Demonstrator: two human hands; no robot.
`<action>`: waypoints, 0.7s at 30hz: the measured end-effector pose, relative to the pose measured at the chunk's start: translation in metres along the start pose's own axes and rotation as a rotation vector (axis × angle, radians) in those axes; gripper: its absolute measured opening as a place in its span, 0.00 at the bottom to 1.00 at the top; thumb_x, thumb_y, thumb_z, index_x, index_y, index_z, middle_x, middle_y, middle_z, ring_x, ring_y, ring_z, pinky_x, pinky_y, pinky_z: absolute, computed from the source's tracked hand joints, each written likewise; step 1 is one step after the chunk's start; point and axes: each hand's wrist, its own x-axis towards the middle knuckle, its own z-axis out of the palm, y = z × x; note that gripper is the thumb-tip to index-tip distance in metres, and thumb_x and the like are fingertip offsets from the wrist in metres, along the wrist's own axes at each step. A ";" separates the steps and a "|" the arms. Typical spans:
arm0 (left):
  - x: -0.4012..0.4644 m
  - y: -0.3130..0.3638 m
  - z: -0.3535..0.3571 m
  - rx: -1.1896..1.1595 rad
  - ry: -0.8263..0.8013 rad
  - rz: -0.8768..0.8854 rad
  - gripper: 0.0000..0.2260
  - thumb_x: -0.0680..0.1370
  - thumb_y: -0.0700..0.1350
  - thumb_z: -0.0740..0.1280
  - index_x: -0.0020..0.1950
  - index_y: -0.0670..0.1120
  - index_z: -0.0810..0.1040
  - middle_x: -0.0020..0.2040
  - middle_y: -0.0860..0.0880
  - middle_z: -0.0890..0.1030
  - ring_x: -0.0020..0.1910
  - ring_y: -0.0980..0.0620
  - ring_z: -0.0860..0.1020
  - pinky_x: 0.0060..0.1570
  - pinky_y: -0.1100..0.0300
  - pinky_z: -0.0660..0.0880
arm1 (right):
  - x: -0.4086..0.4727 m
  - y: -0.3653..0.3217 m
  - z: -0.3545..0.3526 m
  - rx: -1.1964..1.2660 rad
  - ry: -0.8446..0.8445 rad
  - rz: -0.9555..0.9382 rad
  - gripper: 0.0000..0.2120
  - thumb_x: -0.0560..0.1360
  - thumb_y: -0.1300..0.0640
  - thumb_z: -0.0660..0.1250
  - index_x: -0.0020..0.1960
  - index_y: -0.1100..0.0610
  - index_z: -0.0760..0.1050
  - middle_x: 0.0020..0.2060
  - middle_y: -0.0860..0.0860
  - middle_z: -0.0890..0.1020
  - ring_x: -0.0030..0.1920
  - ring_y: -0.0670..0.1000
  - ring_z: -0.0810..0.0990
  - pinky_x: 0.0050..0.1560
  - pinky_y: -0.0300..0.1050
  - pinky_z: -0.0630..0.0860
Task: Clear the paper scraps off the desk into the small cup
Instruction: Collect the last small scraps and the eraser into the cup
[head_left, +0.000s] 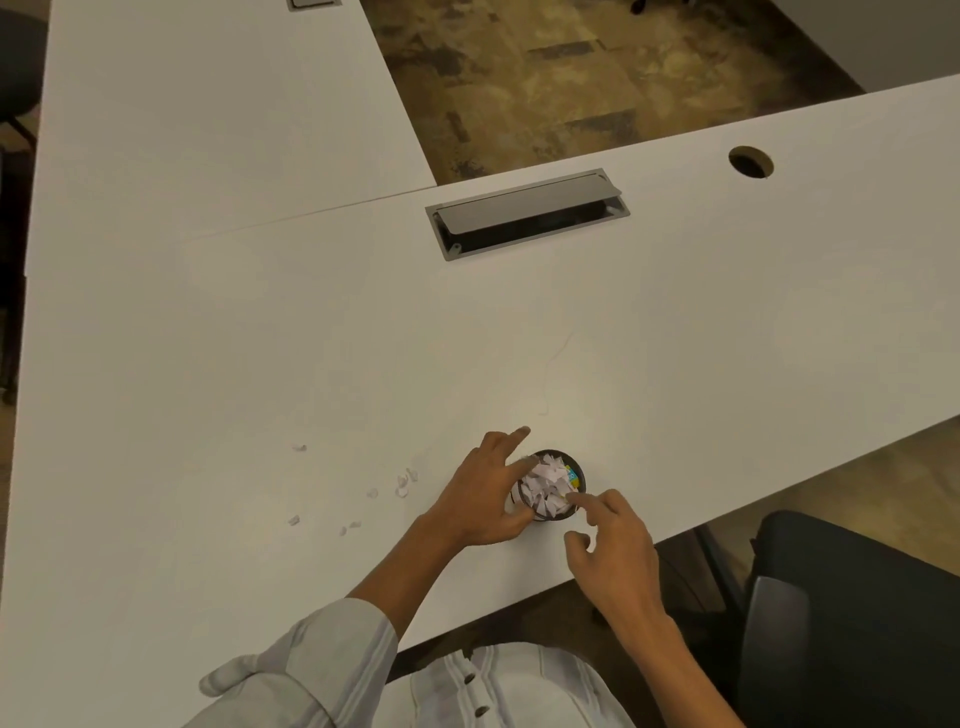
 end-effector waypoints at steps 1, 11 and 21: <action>-0.001 0.000 -0.004 -0.055 0.038 -0.004 0.26 0.68 0.52 0.66 0.65 0.46 0.75 0.73 0.46 0.65 0.69 0.47 0.64 0.60 0.51 0.72 | 0.000 0.001 -0.004 0.014 0.021 0.007 0.18 0.70 0.60 0.70 0.60 0.52 0.78 0.43 0.45 0.73 0.32 0.43 0.73 0.30 0.31 0.71; -0.048 -0.037 -0.021 -0.237 0.211 -0.248 0.17 0.65 0.50 0.67 0.52 0.51 0.78 0.61 0.54 0.72 0.60 0.58 0.72 0.55 0.59 0.75 | 0.022 -0.018 0.000 -0.269 -0.262 0.009 0.30 0.74 0.57 0.63 0.74 0.44 0.61 0.51 0.48 0.80 0.45 0.48 0.78 0.37 0.39 0.71; -0.114 -0.088 -0.037 -0.205 0.355 -0.494 0.13 0.66 0.51 0.66 0.47 0.48 0.79 0.51 0.53 0.77 0.54 0.57 0.73 0.49 0.68 0.70 | 0.025 -0.018 -0.020 -0.026 0.049 0.010 0.19 0.69 0.55 0.71 0.60 0.50 0.78 0.38 0.44 0.77 0.38 0.46 0.76 0.33 0.43 0.76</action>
